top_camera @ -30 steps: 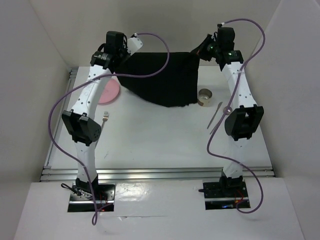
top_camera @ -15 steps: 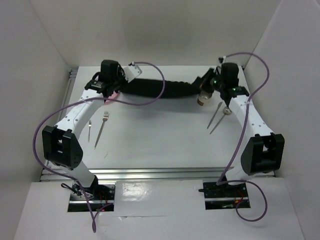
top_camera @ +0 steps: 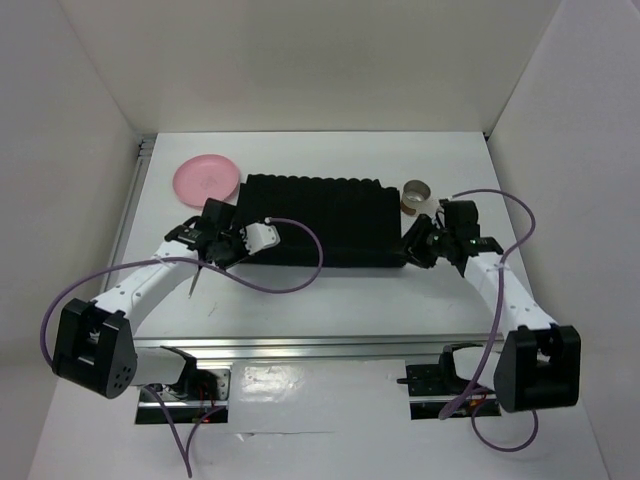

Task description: Set the dinner table for one person

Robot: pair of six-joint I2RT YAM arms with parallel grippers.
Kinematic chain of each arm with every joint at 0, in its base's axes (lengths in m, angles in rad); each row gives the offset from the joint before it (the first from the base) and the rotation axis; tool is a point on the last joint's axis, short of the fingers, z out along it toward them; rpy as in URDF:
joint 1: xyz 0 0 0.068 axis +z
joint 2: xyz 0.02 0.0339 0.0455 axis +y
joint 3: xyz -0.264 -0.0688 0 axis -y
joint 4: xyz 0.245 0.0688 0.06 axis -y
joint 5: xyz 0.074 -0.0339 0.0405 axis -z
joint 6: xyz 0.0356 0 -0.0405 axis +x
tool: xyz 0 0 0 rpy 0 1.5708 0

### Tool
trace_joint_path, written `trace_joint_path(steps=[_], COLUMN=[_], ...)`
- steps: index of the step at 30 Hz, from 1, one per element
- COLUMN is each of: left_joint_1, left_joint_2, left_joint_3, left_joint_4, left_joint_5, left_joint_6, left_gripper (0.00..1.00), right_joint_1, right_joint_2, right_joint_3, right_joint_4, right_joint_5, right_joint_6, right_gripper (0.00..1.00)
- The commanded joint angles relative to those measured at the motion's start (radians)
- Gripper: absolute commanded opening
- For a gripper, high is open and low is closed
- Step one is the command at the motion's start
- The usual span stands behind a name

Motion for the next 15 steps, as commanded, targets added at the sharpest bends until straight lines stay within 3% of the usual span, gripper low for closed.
trace_joint_path(steps=[1, 2, 3, 4, 7, 9, 11, 12, 14, 15], left_joint_1=[-0.002, -0.002, -0.002, -0.002, -0.002, -0.002, -0.002, -0.002, -0.002, -0.002], left_joint_2=[-0.028, -0.028, -0.028, -0.037, -0.037, -0.037, -0.013, 0.034, 0.100, 0.136], left_joint_3=[-0.026, -0.026, -0.026, -0.026, 0.025, 0.071, 0.095, 0.108, 0.153, 0.167], left_joint_4=[-0.131, -0.162, -0.214, -0.238, -0.373, -0.375, -0.272, -0.236, -0.173, -0.132], left_joint_5=[-0.039, -0.025, -0.025, -0.025, 0.034, 0.068, 0.030, 0.009, -0.072, -0.100], left_joint_6=[0.036, 0.036, 0.036, 0.036, 0.081, 0.044, -0.027, -0.103, -0.190, -0.228], left_gripper=[0.41, 0.57, 0.62, 0.65, 0.70, 0.78, 0.81, 0.81, 0.77, 0.75], right_joint_1=[-0.028, -0.028, -0.028, -0.028, -0.028, -0.028, -0.028, -0.028, -0.028, -0.028], right_joint_2=[-0.094, -0.114, -0.136, -0.180, -0.243, -0.243, -0.201, -0.175, -0.075, -0.040], right_joint_3=[-0.074, -0.085, -0.085, -0.097, -0.076, -0.062, -0.051, -0.051, -0.039, -0.039], right_joint_4=[-0.149, -0.194, -0.216, -0.235, -0.267, -0.237, -0.181, -0.136, -0.074, -0.052], right_joint_5=[0.100, 0.100, 0.127, 0.141, 0.209, 0.209, 0.172, 0.163, 0.163, 0.151], right_joint_6=[0.014, 0.034, 0.034, 0.046, 0.046, 0.031, 0.022, 0.008, 0.008, 0.008], right_gripper=[0.52, 0.59, 0.65, 0.68, 0.68, 0.65, 0.54, 0.39, 0.20, 0.02])
